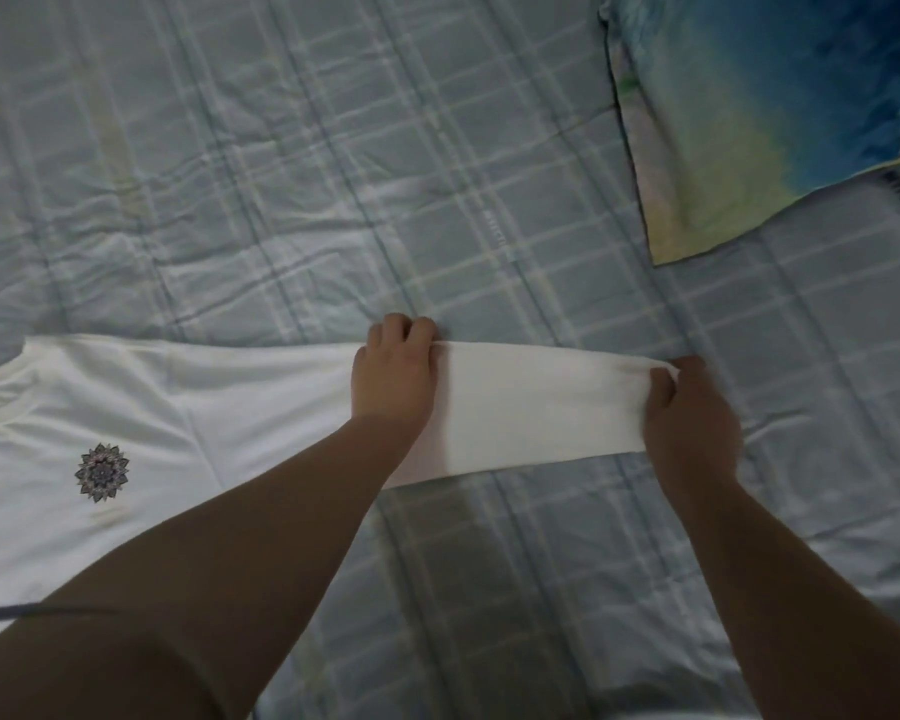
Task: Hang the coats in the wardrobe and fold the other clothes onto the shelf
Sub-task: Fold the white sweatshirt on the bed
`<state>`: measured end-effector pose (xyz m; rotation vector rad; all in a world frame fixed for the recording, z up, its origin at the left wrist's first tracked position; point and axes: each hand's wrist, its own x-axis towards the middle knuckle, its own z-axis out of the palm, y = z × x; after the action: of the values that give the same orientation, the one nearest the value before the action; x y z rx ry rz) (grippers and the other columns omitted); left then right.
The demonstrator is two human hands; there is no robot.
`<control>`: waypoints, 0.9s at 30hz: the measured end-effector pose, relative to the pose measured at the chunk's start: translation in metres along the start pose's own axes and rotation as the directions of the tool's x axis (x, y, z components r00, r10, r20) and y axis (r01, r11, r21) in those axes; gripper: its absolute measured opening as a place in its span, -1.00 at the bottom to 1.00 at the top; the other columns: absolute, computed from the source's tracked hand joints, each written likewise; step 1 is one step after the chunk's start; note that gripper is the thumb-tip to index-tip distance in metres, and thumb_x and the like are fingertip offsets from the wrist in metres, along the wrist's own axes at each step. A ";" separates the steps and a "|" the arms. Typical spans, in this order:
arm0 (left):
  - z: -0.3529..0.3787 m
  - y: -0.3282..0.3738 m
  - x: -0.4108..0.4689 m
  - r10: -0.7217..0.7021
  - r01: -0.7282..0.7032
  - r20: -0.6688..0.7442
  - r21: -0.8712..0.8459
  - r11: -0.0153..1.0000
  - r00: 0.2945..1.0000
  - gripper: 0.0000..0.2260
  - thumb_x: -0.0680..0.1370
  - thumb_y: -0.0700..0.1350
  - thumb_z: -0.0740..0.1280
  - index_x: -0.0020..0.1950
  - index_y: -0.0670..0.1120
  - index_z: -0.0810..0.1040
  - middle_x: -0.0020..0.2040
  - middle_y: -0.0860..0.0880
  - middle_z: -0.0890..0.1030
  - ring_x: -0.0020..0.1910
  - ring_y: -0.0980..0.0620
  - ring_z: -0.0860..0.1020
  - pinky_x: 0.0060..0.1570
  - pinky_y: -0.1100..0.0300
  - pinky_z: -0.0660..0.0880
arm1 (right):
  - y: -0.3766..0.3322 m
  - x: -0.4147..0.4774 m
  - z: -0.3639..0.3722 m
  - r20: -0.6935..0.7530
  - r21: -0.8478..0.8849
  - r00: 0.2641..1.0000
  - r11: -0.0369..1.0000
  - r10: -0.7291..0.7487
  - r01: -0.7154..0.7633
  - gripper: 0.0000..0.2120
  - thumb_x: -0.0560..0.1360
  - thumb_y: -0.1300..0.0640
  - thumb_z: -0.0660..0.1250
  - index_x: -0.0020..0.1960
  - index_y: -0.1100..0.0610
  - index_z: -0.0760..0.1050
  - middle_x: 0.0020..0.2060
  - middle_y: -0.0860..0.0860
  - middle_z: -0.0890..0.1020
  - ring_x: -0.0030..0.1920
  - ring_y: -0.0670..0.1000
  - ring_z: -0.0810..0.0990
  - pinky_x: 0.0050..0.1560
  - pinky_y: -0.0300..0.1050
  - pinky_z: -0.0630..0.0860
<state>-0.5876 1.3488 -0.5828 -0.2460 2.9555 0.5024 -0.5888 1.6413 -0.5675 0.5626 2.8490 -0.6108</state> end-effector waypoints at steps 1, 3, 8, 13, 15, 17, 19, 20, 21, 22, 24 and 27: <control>0.003 0.000 -0.004 -0.017 0.017 -0.026 -0.017 1.000 1.000 -0.80 0.57 -0.12 0.27 0.18 -0.07 0.51 0.14 -0.14 0.47 0.10 -0.21 0.46 0.00 -0.03 0.41 | 0.000 0.001 0.004 -0.011 -0.007 1.000 1.000 0.009 -0.009 -0.86 0.60 0.03 0.15 0.06 0.08 0.37 -0.11 0.25 0.62 -0.09 0.33 0.60 -0.11 0.10 0.46; 0.006 0.004 -0.015 -0.050 0.047 -0.058 -0.049 0.998 0.997 -0.67 0.52 -0.16 0.29 0.30 -0.09 0.47 0.28 -0.18 0.44 0.22 -0.23 0.43 0.16 -0.08 0.39 | 0.001 0.001 0.005 -0.020 0.000 0.999 0.999 0.040 -0.040 -0.82 0.60 0.00 0.17 0.05 0.11 0.38 -0.11 0.25 0.61 -0.09 0.33 0.59 -0.13 0.08 0.44; -0.014 0.027 -0.056 0.141 -0.151 -0.055 -0.315 0.937 0.988 -0.61 0.43 -0.22 0.30 0.26 -0.13 0.51 0.28 -0.14 0.50 0.30 -0.12 0.41 0.36 -0.03 0.34 | -0.027 -0.021 -0.018 -0.009 0.318 0.995 0.944 0.098 -0.090 -0.79 0.58 0.01 0.29 -0.09 0.15 0.46 -0.22 0.10 0.55 -0.09 0.23 0.58 -0.15 -0.08 0.33; -0.077 0.044 -0.093 0.000 0.399 0.407 -0.896 0.196 0.913 -0.72 0.65 0.06 0.17 0.26 -0.03 0.53 0.21 -0.06 0.63 0.18 -0.02 0.62 0.17 0.04 0.56 | -0.111 -0.111 -0.040 0.136 0.650 0.983 0.760 -0.125 0.006 -0.86 0.59 0.01 0.29 0.00 0.03 0.60 -0.18 -0.04 0.68 -0.13 -0.04 0.66 -0.15 -0.09 0.59; -0.098 0.028 -0.102 0.006 0.532 0.535 -0.838 -0.118 0.845 -0.47 0.61 0.22 0.16 0.36 -0.15 0.49 0.25 -0.20 0.61 0.23 -0.16 0.59 0.22 -0.07 0.53 | -0.145 -0.149 -0.038 0.235 0.741 0.942 0.671 -0.238 -0.015 -0.80 0.63 0.06 0.22 0.05 0.02 0.63 -0.12 -0.06 0.70 -0.09 -0.10 0.67 -0.08 -0.23 0.58; -0.119 -0.007 -0.111 -0.035 0.559 0.611 -0.744 -0.367 0.791 -0.28 0.48 0.32 0.18 0.40 -0.22 0.47 0.28 -0.26 0.59 0.29 -0.21 0.55 0.29 -0.12 0.47 | -0.171 -0.180 -0.026 0.325 0.789 0.888 0.611 -0.325 -0.064 -0.74 0.61 0.05 0.18 0.09 0.00 0.65 -0.03 -0.07 0.72 0.03 -0.12 0.66 0.09 -0.23 0.55; -0.138 -0.055 -0.123 -0.047 0.529 0.614 -0.714 -0.459 0.788 -0.32 0.48 0.31 0.18 0.36 -0.18 0.51 0.23 -0.22 0.62 0.20 -0.16 0.61 0.14 -0.05 0.55 | -0.189 -0.206 -0.008 0.325 0.756 0.841 0.653 -0.432 0.043 -0.71 0.57 0.05 0.18 0.14 0.01 0.65 0.06 -0.14 0.70 0.15 -0.18 0.61 0.23 -0.20 0.50; -0.144 -0.081 -0.129 -0.049 0.511 0.594 -0.729 -0.456 0.803 -0.41 0.53 0.24 0.22 0.36 -0.18 0.51 0.22 -0.20 0.63 0.16 -0.14 0.62 0.04 -0.01 0.58 | -0.197 -0.216 0.004 0.284 0.725 0.832 0.674 -0.477 0.139 -0.71 0.56 0.10 0.20 0.16 0.03 0.64 0.09 -0.16 0.68 0.18 -0.21 0.59 0.25 -0.21 0.49; -0.149 -0.107 -0.137 -0.060 0.491 0.566 -0.758 -0.430 0.822 -0.52 0.58 0.11 0.27 0.36 -0.18 0.51 0.23 -0.20 0.62 0.14 -0.13 0.63 -0.02 0.01 0.60 | -0.204 -0.225 0.016 0.223 0.686 0.828 0.686 -0.515 0.242 -0.71 0.56 0.15 0.20 0.18 0.05 0.63 0.13 -0.16 0.66 0.20 -0.22 0.57 0.28 -0.21 0.47; -0.150 -0.135 -0.146 -0.085 0.467 0.542 -0.784 -0.408 0.836 -0.62 0.58 -0.05 0.30 0.35 -0.18 0.52 0.21 -0.19 0.63 0.12 -0.14 0.63 -0.05 0.00 0.61 | -0.212 -0.231 0.030 0.158 0.623 0.816 0.697 -0.556 0.354 -0.68 0.56 0.19 0.18 0.21 0.06 0.61 0.17 -0.14 0.64 0.24 -0.21 0.54 0.31 -0.21 0.44; -0.152 -0.193 -0.162 -0.202 0.429 0.514 -0.832 -0.351 0.833 -0.67 0.52 -0.28 0.31 0.28 -0.15 0.56 0.11 -0.14 0.68 0.06 -0.13 0.64 -0.09 -0.04 0.63 | -0.230 -0.242 0.063 0.076 0.393 0.740 0.703 -0.668 0.593 -0.60 0.57 0.17 0.14 0.36 0.10 0.49 0.31 -0.02 0.56 0.36 -0.10 0.45 0.43 -0.16 0.31; -0.165 -0.278 -0.184 -0.353 0.407 0.494 -0.865 -0.294 0.795 -0.65 0.51 -0.32 0.32 0.28 -0.16 0.54 0.06 -0.14 0.69 0.01 -0.13 0.66 -0.08 -0.05 0.64 | -0.262 -0.257 0.115 0.145 0.039 0.645 0.656 -0.750 0.754 -0.49 0.61 0.02 0.08 0.51 0.17 0.30 0.48 0.14 0.36 0.51 0.14 0.27 0.49 0.13 0.23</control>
<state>-0.3740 1.0597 -0.4868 -1.2427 1.3139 2.4437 -0.4477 1.2875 -0.5146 -0.7281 2.8388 -0.6757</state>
